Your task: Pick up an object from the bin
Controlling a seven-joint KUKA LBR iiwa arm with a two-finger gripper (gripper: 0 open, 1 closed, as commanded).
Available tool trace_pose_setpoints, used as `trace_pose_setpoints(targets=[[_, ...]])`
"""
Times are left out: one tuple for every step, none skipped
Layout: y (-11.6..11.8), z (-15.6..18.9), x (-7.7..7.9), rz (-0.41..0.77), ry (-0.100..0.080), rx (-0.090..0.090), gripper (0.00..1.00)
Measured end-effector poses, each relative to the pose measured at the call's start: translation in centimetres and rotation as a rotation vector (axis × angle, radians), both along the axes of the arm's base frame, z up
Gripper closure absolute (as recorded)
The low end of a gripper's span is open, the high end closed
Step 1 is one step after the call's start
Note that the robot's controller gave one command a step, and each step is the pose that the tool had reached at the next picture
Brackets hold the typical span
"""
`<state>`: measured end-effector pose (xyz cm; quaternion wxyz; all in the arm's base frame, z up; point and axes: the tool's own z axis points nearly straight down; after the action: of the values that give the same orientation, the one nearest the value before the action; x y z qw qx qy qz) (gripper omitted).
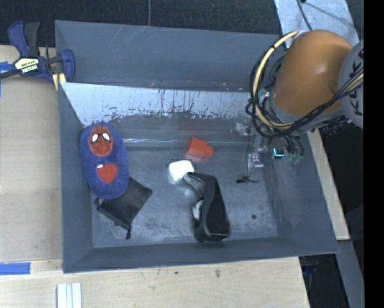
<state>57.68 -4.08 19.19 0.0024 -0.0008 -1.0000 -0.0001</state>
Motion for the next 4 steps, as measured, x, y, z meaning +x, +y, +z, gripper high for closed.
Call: trace_pose_setpoints(targets=[[5.3, -10.3, 5.2, 0.072, -0.029, 0.001, 0.0], [5.7, -8.8, 4.9, -0.136, -0.014, 0.0, 0.0], [7.4, -8.5, 5.1, -0.257, -0.012, 0.0, 0.0], [5.5, -11.7, 5.3, -0.378, -0.013, 0.006, 0.0]])
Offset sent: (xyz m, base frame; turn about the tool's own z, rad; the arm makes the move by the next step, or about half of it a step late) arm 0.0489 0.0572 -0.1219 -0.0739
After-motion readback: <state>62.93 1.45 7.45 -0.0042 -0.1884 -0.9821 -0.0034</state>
